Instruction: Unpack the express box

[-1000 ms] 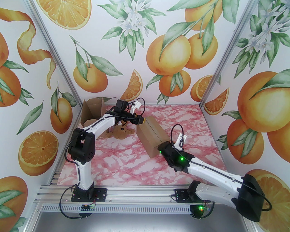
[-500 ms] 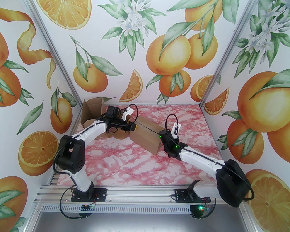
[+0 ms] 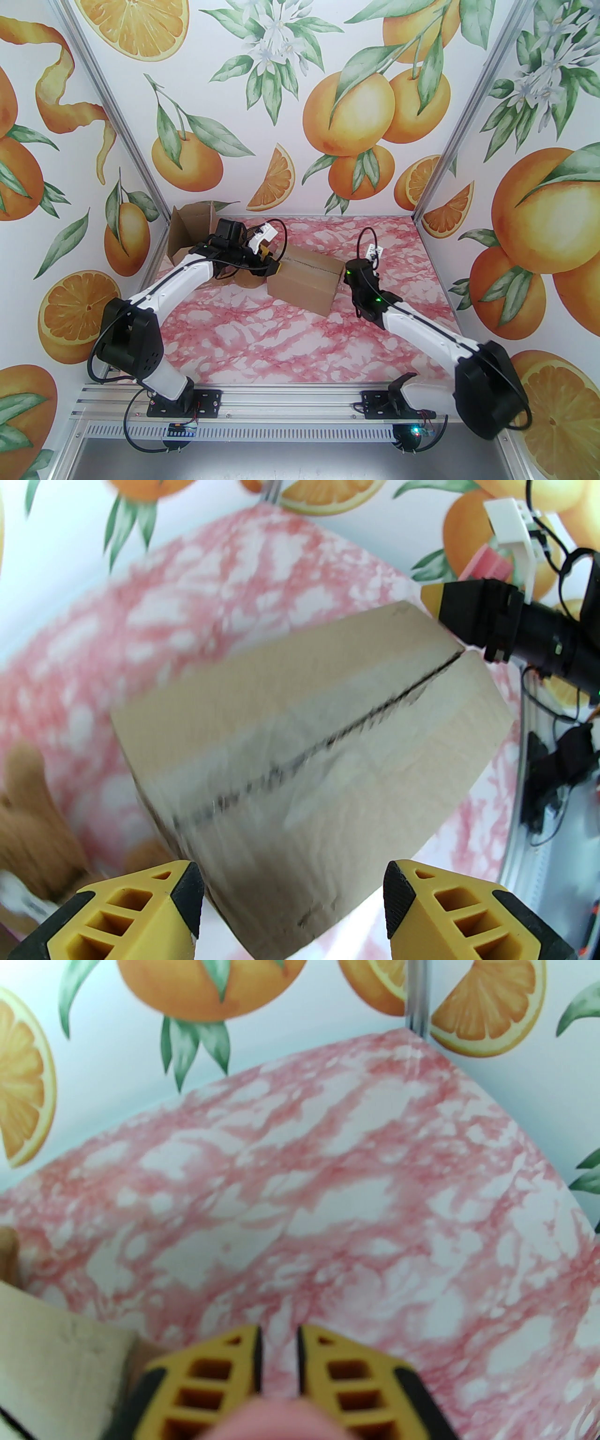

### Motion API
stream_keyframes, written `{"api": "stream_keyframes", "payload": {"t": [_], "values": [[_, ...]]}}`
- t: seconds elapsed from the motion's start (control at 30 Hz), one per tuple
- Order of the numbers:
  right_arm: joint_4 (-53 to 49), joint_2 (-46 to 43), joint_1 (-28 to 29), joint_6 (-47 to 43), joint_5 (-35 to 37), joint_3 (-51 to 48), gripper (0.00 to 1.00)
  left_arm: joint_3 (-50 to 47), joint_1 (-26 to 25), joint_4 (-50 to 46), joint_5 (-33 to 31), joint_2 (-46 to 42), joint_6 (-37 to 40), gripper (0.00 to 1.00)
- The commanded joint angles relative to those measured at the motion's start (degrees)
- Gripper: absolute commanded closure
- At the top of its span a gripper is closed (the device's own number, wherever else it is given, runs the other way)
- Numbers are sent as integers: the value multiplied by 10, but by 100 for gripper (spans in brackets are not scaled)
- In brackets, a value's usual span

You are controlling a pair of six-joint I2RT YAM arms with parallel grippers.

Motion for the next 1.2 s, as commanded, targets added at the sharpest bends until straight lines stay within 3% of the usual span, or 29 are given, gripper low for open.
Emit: {"api": "stream_keyframes", "payload": {"t": [0.0, 0.1, 0.27, 0.33, 0.4, 0.47, 0.77, 1.17], "values": [[-2, -40, -6, -7, 3, -15, 100, 52, -4, -21, 16, -7, 121, 32], [-12, -63, -7, 7, 2, -21, 100, 75, -18, -30, 39, 3, 182, 30], [7, -97, -6, 52, -18, -22, 100, 72, -79, -79, 39, 7, 369, 25], [9, -105, -3, 69, -19, -15, 100, 55, -92, -73, 40, 3, 414, 17], [17, -111, 5, 83, -10, -12, 100, 36, -104, -45, 44, -6, 443, 1], [36, -115, 15, 95, 0, -12, 100, 22, -121, -19, 43, -8, 472, 0], [140, -135, 44, 118, 25, -63, 100, 77, -168, -48, 18, 56, 545, 0], [223, -146, 47, 135, 18, -105, 100, 78, -175, -20, 2, 80, 547, 0]]}}
